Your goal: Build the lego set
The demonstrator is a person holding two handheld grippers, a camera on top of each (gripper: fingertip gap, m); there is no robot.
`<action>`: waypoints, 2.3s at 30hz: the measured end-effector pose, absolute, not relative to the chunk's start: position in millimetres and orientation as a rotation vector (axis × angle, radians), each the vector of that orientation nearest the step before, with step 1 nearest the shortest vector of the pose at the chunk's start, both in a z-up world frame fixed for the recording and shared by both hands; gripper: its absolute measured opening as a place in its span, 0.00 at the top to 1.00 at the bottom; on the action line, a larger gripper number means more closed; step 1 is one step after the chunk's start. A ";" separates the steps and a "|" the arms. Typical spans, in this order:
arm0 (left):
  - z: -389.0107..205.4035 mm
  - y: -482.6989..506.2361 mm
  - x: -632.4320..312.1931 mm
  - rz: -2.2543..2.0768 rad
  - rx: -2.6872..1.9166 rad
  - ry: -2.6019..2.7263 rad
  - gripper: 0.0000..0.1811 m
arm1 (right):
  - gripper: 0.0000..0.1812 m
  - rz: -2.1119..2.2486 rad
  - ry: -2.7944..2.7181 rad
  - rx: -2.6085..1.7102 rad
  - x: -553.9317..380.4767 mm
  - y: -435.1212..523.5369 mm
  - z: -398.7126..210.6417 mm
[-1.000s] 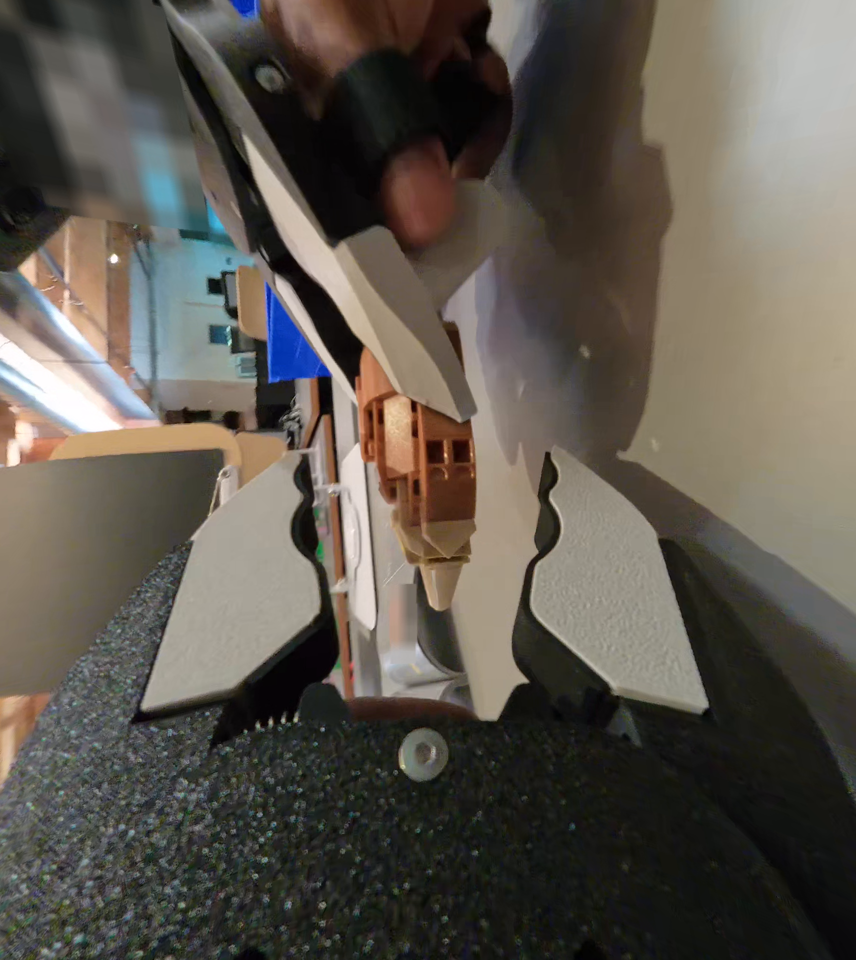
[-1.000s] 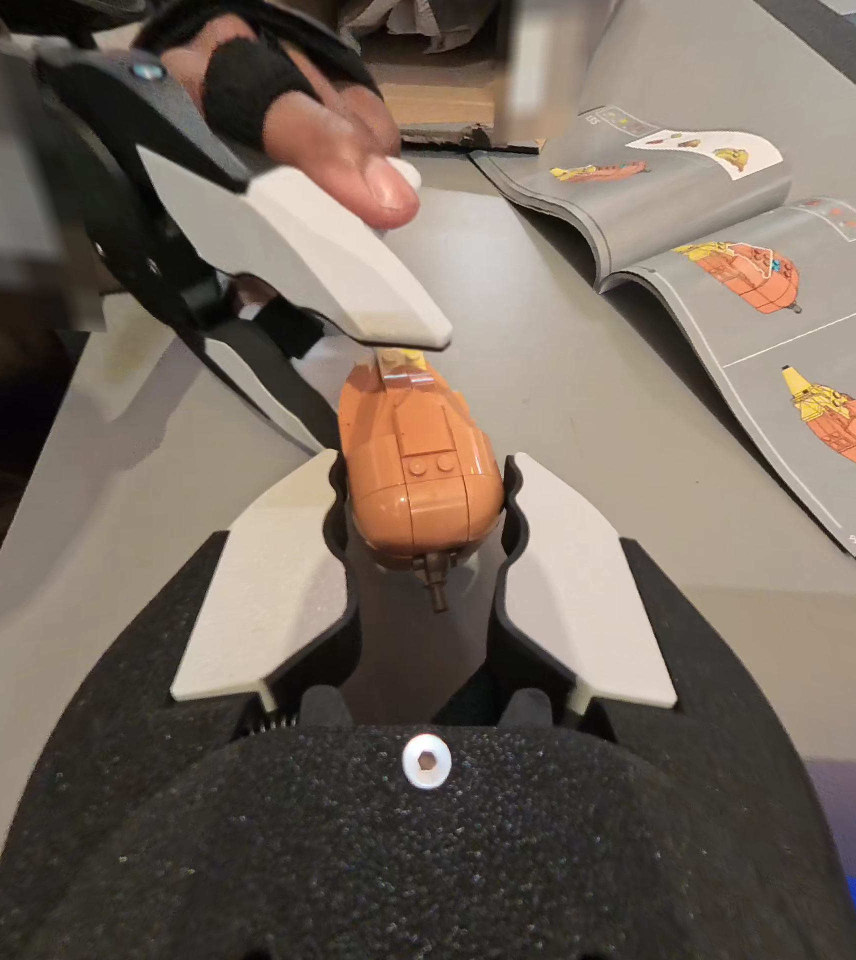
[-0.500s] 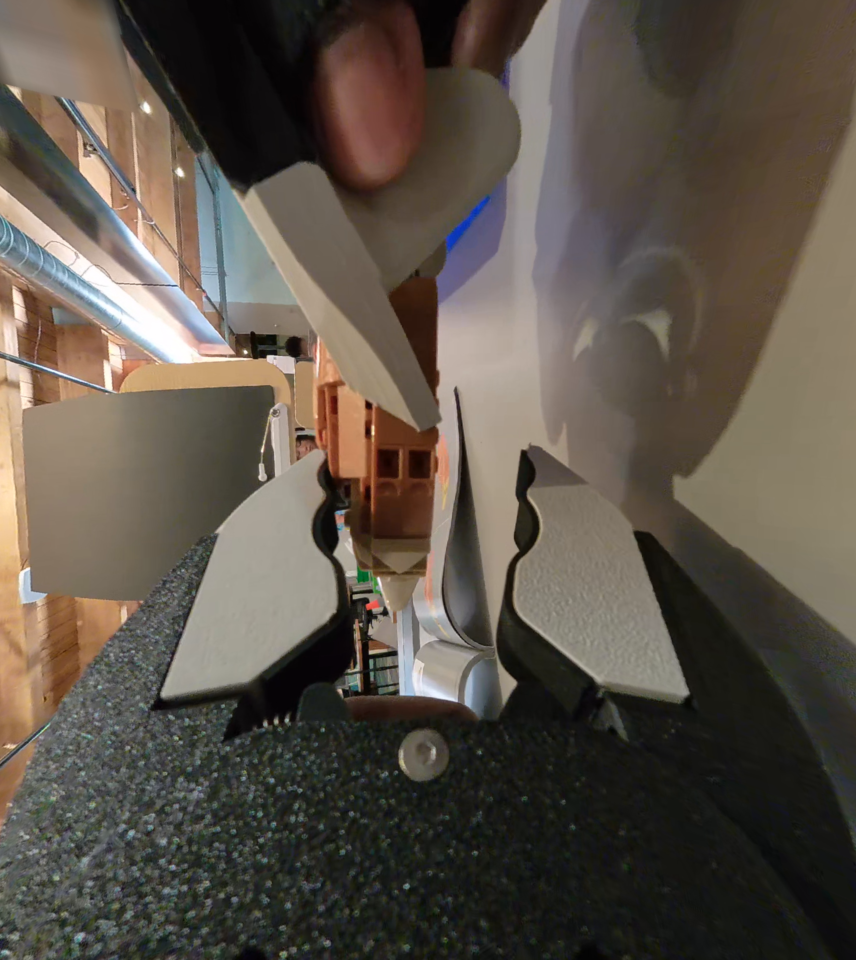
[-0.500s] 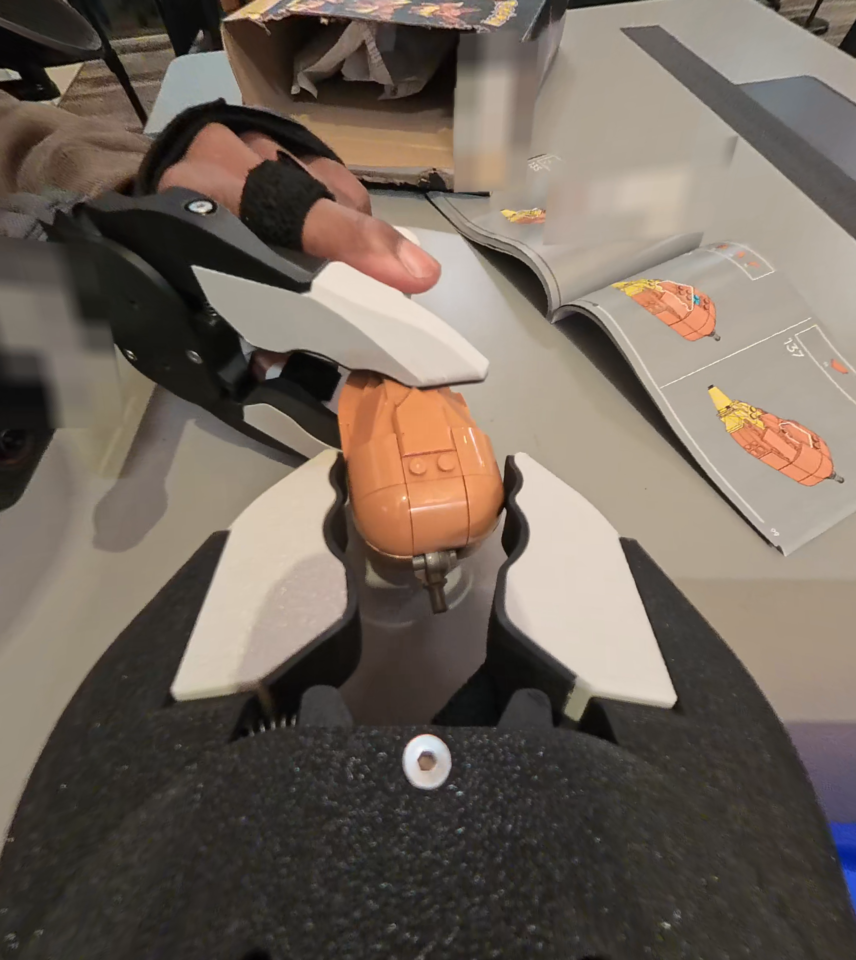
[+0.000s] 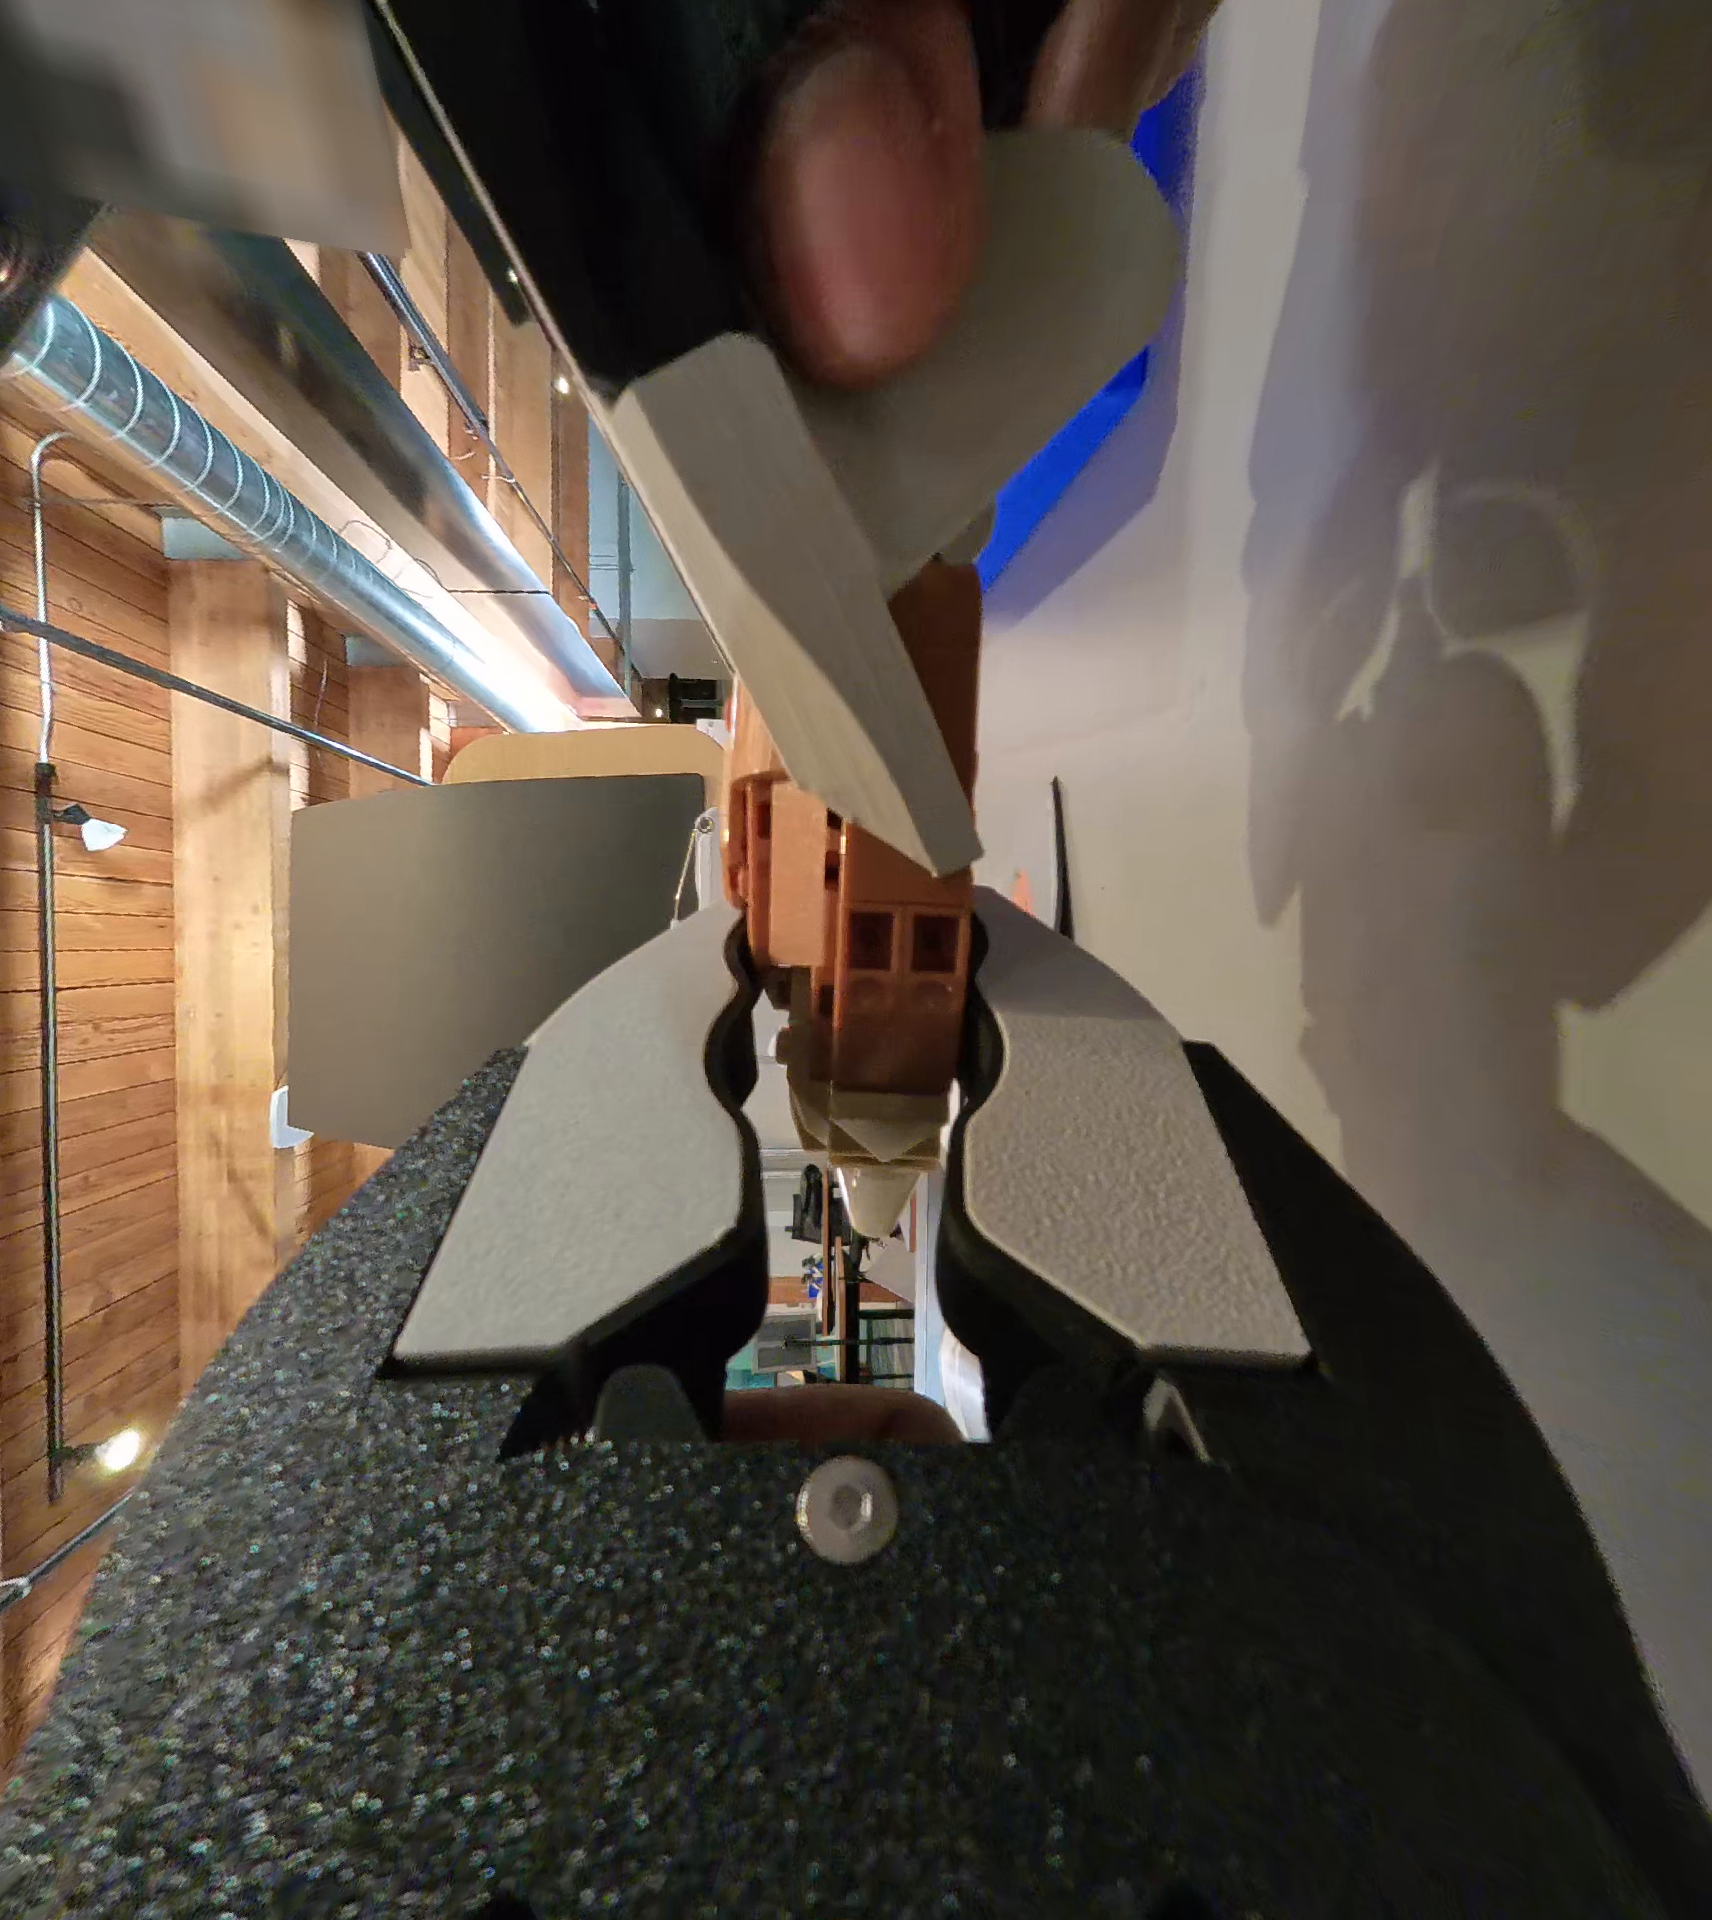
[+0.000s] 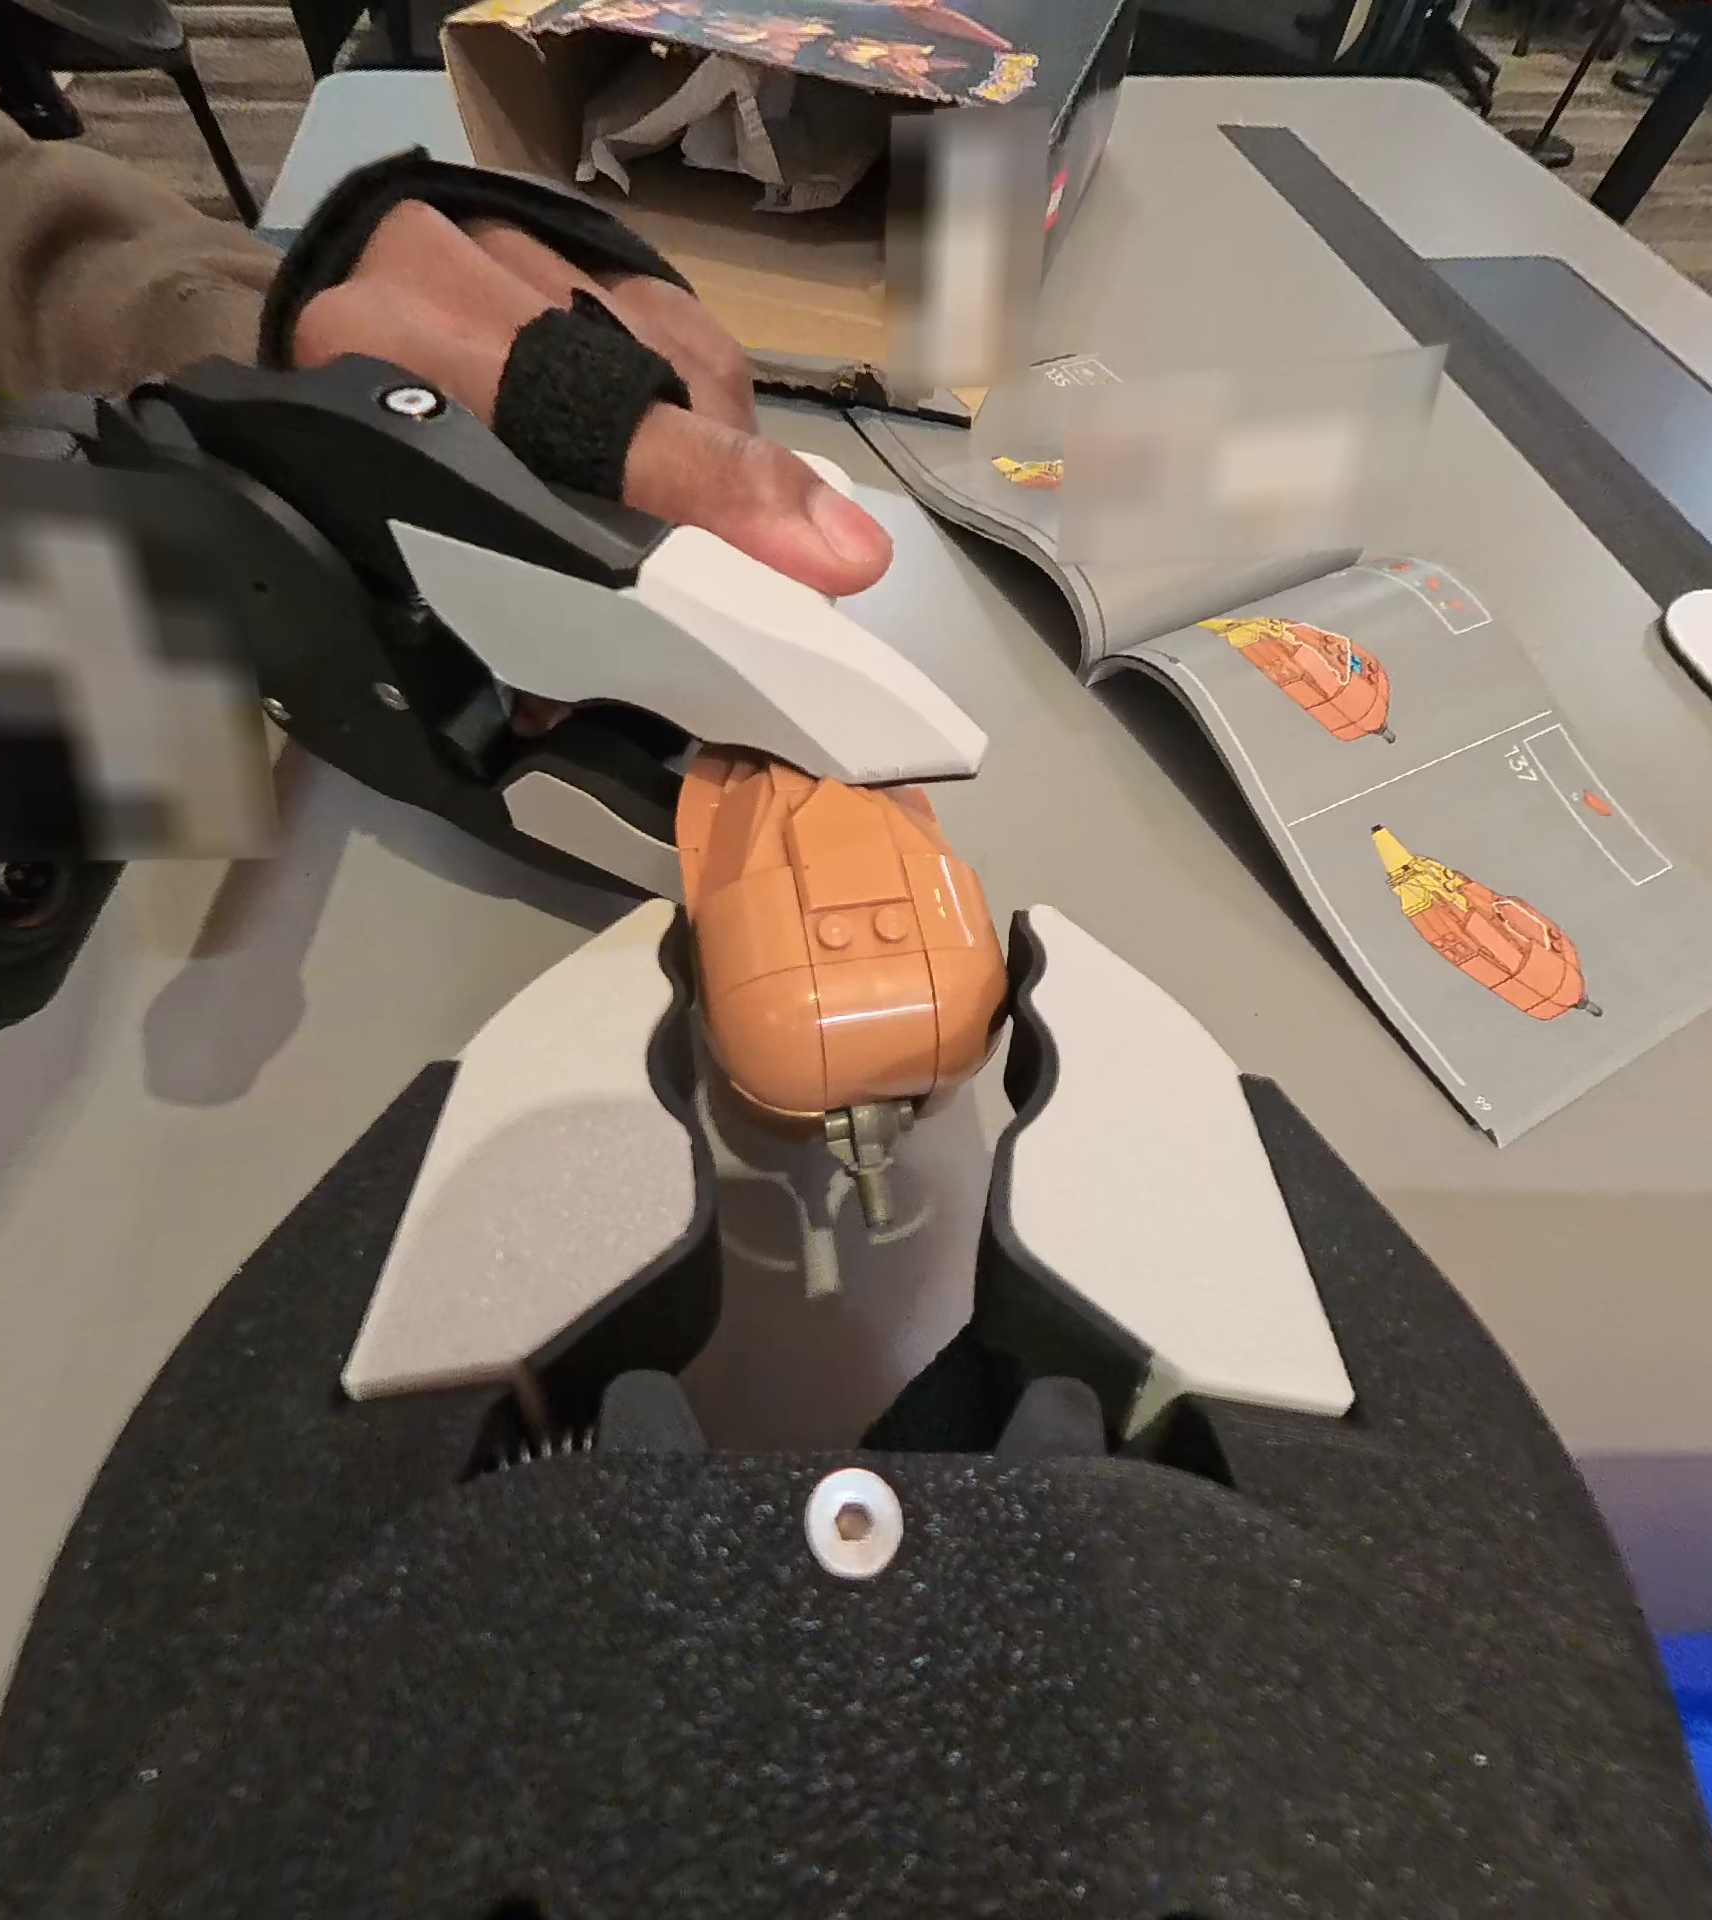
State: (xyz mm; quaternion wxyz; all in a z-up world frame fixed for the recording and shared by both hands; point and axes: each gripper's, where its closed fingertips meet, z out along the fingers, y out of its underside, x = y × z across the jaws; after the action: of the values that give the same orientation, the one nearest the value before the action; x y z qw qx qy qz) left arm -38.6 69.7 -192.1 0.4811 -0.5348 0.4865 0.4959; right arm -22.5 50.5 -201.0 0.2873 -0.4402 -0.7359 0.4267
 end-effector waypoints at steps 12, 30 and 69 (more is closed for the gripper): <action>-189.1 73.2 -39.1 1.167 -1.304 1.158 0.81 | 0.67 1.163 -1.916 -1.131 -24.8 51.7 -190.3; -184.5 71.4 -55.4 1.096 -1.414 1.112 0.81 | 0.52 0.421 -1.771 -0.249 -20.7 55.9 -180.6; -172.3 61.4 -25.0 1.022 -1.285 1.206 0.81 | 0.77 0.234 -1.705 0.056 -13.7 27.8 -171.8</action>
State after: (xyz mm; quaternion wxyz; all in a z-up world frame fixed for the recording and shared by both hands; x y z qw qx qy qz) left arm -25.0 61.4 -172.3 0.5248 -0.5370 0.5039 0.4270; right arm -13.7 27.8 -171.8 0.6515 0.0248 -0.7512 0.1032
